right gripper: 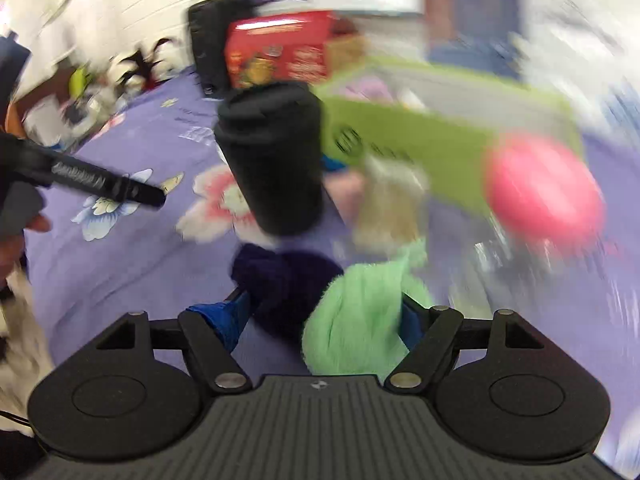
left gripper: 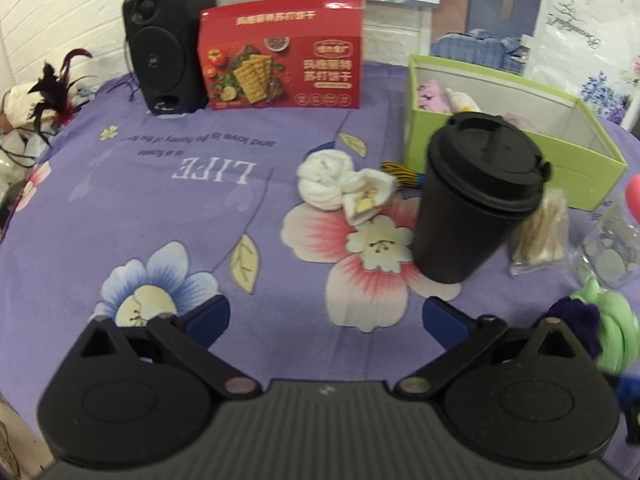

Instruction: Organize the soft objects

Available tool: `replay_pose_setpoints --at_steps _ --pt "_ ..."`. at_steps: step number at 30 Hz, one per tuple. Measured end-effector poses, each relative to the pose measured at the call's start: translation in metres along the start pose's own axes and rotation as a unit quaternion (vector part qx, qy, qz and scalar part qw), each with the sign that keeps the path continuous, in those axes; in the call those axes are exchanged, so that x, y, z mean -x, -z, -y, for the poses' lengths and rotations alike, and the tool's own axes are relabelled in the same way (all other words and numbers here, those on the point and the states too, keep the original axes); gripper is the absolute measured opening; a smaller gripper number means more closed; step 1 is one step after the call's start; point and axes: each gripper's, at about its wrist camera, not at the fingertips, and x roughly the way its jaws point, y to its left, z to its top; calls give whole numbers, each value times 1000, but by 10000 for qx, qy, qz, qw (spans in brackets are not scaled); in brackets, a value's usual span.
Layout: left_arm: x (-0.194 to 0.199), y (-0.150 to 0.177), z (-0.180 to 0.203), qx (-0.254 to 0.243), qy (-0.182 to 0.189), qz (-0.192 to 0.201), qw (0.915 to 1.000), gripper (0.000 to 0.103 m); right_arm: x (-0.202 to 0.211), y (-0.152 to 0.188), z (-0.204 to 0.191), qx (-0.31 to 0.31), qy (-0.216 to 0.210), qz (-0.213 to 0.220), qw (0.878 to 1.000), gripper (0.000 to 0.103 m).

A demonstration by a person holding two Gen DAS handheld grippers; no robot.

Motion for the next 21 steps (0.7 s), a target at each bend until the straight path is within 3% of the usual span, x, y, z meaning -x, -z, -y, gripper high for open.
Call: replay_pose_setpoints --at_steps 4,10,17,21 --pt "2 7 13 -168 174 -9 9997 102 36 45 11 -513 599 -156 9968 60" --pt "12 17 24 -363 295 20 9989 102 73 58 12 -1083 909 563 9883 60" --pt "25 23 14 -273 292 97 9992 102 37 28 10 -1161 1320 877 9805 60" --pt "25 24 11 -244 309 48 9992 102 -4 13 16 -1518 1310 552 9781 61"
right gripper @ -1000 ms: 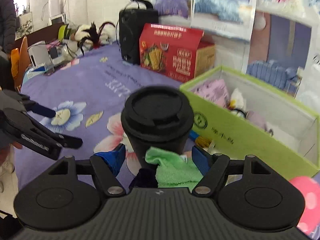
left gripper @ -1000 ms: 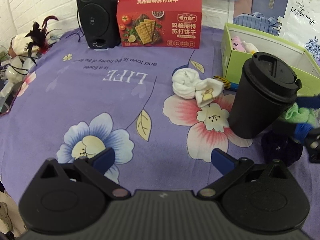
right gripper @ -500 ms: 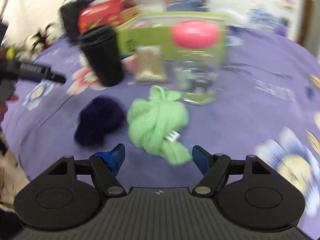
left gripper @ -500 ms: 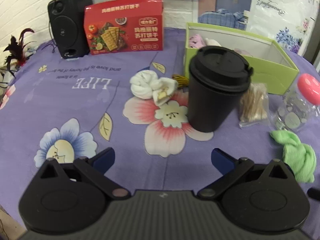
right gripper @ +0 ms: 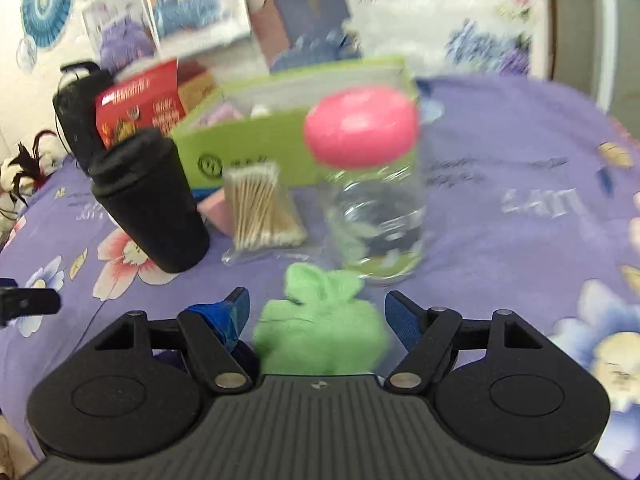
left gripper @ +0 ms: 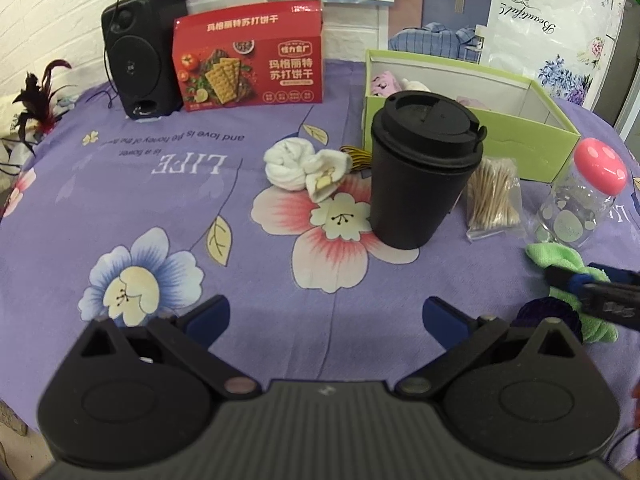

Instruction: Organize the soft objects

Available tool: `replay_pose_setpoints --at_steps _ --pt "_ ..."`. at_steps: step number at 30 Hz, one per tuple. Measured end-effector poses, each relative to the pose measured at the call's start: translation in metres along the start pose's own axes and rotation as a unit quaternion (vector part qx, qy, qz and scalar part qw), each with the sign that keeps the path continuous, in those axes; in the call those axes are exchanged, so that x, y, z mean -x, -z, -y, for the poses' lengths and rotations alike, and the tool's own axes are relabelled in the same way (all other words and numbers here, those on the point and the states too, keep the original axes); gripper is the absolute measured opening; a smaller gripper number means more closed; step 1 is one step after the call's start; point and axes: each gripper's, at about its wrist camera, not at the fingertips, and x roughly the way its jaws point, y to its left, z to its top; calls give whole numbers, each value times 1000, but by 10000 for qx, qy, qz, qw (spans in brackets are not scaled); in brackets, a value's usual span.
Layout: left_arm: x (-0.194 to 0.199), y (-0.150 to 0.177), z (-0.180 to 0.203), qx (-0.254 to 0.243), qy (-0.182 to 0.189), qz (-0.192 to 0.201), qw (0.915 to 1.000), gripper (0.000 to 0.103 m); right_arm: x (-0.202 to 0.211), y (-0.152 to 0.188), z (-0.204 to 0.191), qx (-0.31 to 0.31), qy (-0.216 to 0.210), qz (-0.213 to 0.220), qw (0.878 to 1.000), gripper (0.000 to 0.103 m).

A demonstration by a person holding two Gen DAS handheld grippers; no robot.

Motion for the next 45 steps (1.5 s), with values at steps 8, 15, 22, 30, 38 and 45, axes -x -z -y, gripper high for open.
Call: replay_pose_setpoints --at_steps 8,15,22,30,38,45 --pt "-8 5 11 -140 294 -147 9994 102 2 15 30 50 803 -182 9966 61" --pt "-14 11 36 -399 420 -250 9980 102 70 15 80 -673 1553 688 9832 63" --pt "-6 14 51 -678 497 -150 9963 102 95 33 75 -805 1096 951 9861 63" --pt "-3 16 69 -999 696 -148 9924 102 79 60 65 -971 901 344 9906 63" --pt "3 25 93 -1420 1342 -124 9806 102 28 38 56 -651 947 -23 9934 64" --pt "-28 25 124 -1921 2122 -316 9576 102 10 40 48 -107 1180 15 9930 69"
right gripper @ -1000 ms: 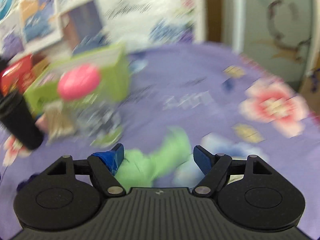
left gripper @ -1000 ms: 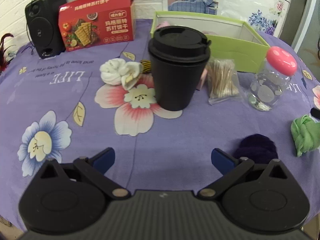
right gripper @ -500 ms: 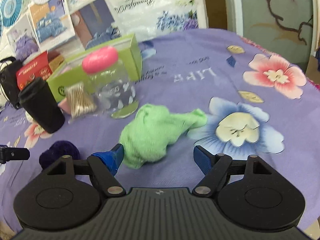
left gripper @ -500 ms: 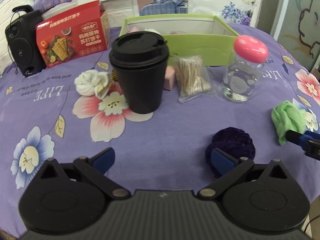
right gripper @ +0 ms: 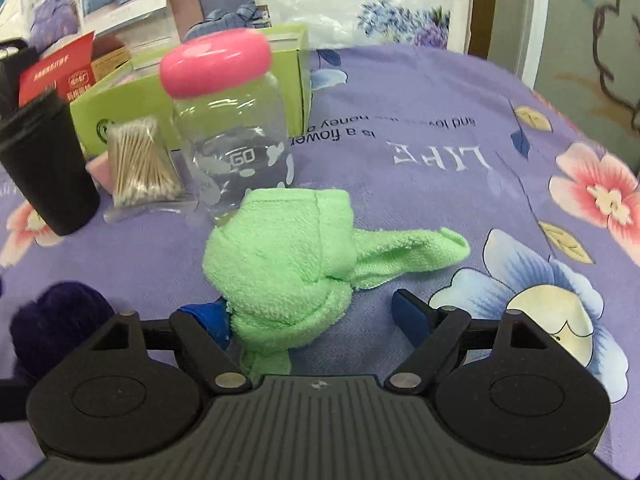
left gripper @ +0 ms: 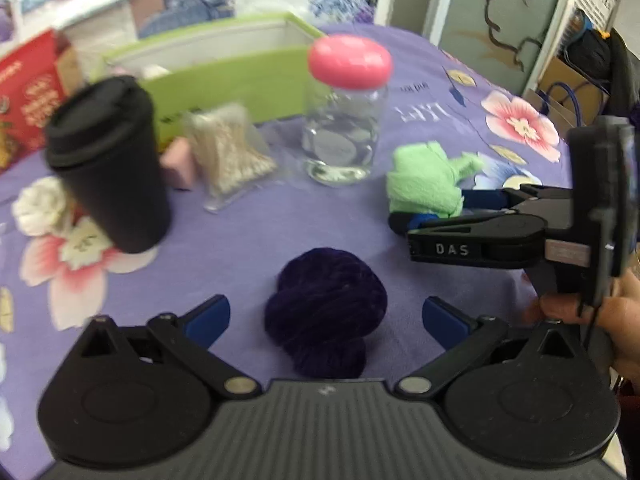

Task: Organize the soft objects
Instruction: 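Close the right tool on the green towel while the left tool grips the navy knit ball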

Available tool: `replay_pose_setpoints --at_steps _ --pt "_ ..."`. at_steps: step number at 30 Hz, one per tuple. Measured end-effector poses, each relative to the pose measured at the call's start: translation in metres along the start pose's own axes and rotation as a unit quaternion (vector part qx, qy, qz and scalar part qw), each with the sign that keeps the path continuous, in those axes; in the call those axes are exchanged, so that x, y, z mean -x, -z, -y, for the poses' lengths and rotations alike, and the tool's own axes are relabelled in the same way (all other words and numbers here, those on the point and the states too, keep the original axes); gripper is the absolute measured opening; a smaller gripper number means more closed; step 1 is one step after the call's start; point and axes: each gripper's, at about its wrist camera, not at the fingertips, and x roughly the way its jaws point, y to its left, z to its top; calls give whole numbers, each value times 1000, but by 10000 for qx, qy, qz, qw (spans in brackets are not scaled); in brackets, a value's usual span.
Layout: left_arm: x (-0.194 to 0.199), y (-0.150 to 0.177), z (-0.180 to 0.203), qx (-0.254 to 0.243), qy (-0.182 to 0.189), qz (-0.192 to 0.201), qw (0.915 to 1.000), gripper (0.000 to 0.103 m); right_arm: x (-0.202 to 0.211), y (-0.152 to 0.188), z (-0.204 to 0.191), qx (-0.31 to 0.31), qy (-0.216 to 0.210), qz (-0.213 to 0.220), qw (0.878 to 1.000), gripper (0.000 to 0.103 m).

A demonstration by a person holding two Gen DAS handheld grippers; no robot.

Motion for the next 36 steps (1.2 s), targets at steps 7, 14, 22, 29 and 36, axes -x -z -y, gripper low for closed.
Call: replay_pose_setpoints --at_steps 7,14,22,29,36 --pt "-32 -1 -3 31 -201 -382 9991 100 -5 -3 3 -64 -35 80 9999 75" --pt "-39 1 -1 -7 -466 -371 9982 96 -15 -9 -3 58 117 50 9999 79" --pt "-30 1 -1 223 -502 -300 9980 59 -12 -6 -1 165 -102 264 9995 51" --pt "10 8 -26 895 -355 -68 9953 57 29 2 3 219 -213 627 9976 17" --pt "74 -15 -55 1016 -423 279 9935 57 94 -13 -1 598 -365 1290 9892 17"
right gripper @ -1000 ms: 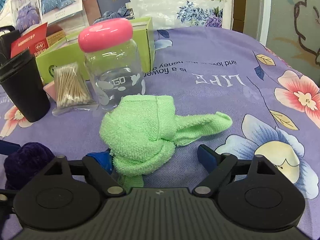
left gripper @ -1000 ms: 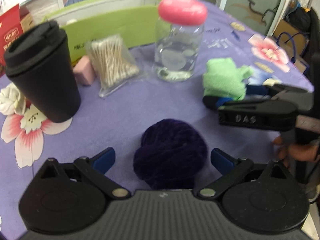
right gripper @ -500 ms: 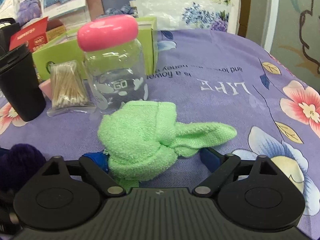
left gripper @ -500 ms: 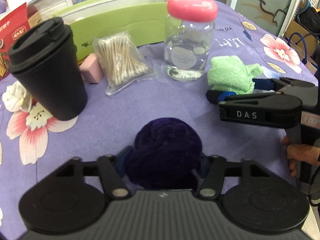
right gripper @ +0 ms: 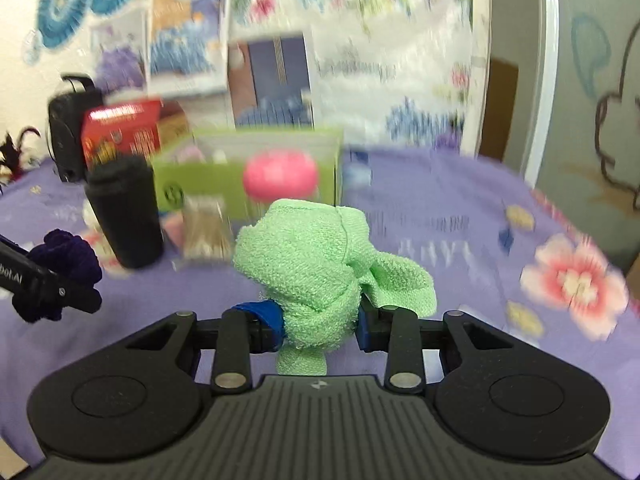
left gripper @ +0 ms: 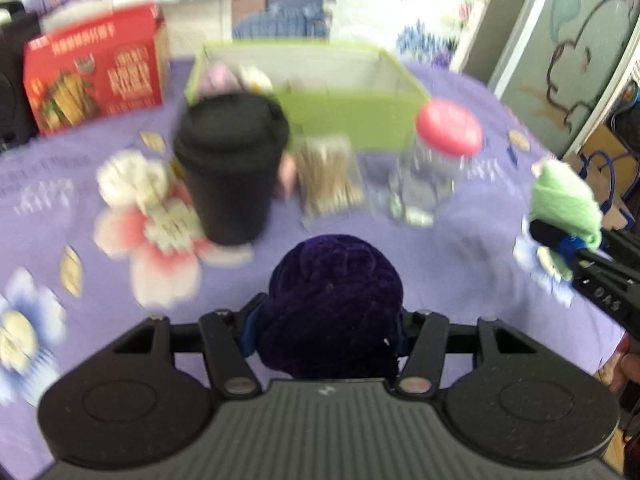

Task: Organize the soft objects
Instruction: 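Close the right tool on the green towel while the left tool grips the navy knit ball, then carry the towel and knit ball into the lime-green box and open both tools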

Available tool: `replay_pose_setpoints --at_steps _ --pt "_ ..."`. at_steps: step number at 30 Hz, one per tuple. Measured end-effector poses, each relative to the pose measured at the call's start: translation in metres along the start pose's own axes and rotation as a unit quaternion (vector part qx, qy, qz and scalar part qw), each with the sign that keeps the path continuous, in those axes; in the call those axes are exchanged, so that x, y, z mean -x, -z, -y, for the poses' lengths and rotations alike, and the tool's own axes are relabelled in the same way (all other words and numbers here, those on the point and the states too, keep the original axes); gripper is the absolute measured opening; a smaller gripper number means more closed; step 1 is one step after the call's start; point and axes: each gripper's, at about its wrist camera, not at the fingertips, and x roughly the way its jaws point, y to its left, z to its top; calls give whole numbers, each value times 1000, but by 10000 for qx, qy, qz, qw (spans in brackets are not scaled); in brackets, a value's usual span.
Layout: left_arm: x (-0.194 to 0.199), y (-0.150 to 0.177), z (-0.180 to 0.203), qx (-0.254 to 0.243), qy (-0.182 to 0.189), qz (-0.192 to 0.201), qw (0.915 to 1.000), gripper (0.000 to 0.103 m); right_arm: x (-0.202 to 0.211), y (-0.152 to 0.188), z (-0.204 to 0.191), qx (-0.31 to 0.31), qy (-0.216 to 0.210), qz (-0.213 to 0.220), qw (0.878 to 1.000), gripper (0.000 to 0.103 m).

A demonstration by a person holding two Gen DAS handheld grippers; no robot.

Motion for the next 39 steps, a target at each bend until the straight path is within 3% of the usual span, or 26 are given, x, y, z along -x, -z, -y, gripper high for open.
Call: replay_pose_setpoints --at_steps 3,7,12,16,18,19,21,23,31,33,39 --pt "22 -37 -4 -200 -172 369 9990 58 4 -36 1 225 -115 384 9989 18" --pt "18 -112 -4 -401 -370 704 9960 58 -33 -99 1 519 -413 608 9959 19" --pt "-29 -195 -5 -469 -504 677 9953 58 -114 -166 -12 926 -748 264 9925 20" --pt "-82 -234 -12 -453 -741 426 9953 59 -174 -186 -9 918 -1017 -229 9903 25" --pt "-109 -243 -17 -430 -766 182 9960 64 -203 -187 -7 868 -1173 -620 9874 27" --pt "-120 -246 -20 -419 -761 84 9962 78 -217 -185 -7 846 -1207 -871 9852 27" --pt "-135 -248 -23 -373 -835 17 9958 92 -235 -178 -7 739 -1158 -1087 9845 29" --pt "-140 -246 -24 -388 -821 62 9958 93 -243 -172 -7 733 -1112 -1233 9834 32" --pt "-136 -237 -25 -434 -935 75 9946 93 -235 -176 0 463 -1207 -891 9876 50" --pt "-130 -235 -25 -431 -972 130 9942 93 -241 -179 0 585 -1161 -1055 9859 53" --pt "-106 -227 -24 -381 -927 246 9947 93 -214 -185 -2 758 -987 -787 9891 59"
